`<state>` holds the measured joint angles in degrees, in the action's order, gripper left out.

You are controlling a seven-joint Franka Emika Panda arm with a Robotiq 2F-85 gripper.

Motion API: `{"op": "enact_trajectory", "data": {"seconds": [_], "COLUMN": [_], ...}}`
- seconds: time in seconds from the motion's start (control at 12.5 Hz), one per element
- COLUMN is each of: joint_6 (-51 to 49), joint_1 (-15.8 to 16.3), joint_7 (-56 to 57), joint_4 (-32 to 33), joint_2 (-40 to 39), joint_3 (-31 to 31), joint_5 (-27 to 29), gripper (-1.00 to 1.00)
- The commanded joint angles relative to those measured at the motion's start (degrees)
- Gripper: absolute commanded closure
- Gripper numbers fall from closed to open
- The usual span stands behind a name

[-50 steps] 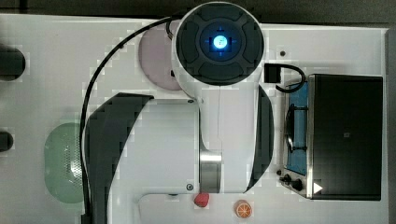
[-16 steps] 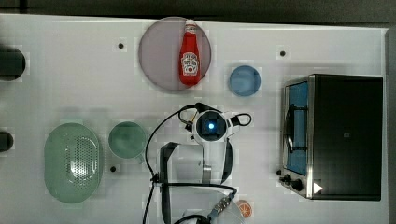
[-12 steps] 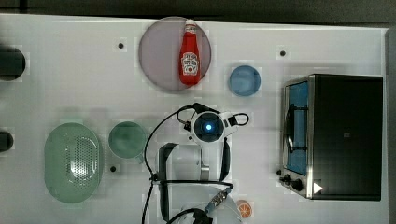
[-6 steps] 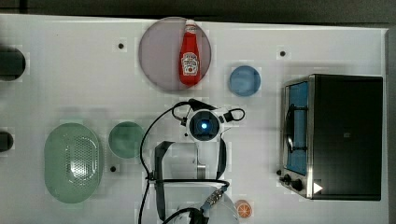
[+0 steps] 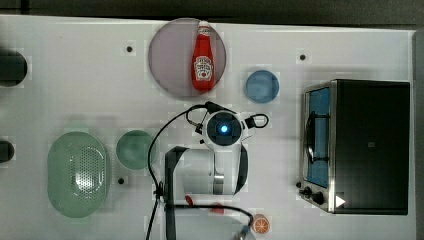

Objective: Pick Banana and place it in mug.

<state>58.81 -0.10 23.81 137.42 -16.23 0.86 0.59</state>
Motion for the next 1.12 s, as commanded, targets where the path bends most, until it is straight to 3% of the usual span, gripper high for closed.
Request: {"op": "enact_trajectory", "data": {"seconds": [0.08,0.32,0.56,0.88,1.12], "joint_6": [-13.88,-29.69,-38.76,-40.77,-39.64], "joint_1": [-0.56,-0.42,0.24,2.01,3.1], "joint_7": [1.39,1.38,-0.54,-10.31,-24.28], "joint_4": [-4.5,-11.26,-16.49,-17.14,-16.73], "joint_2": [11.25,17.92,21.23,21.85,20.82], "joint_3": [1.28,0.94,-1.01,-6.97,-13.54], "joint_5": [-0.94,-0.94,-0.5,5.9,5.92], "gripper": [0.28,0.28,0.28,0.28,0.28]}}
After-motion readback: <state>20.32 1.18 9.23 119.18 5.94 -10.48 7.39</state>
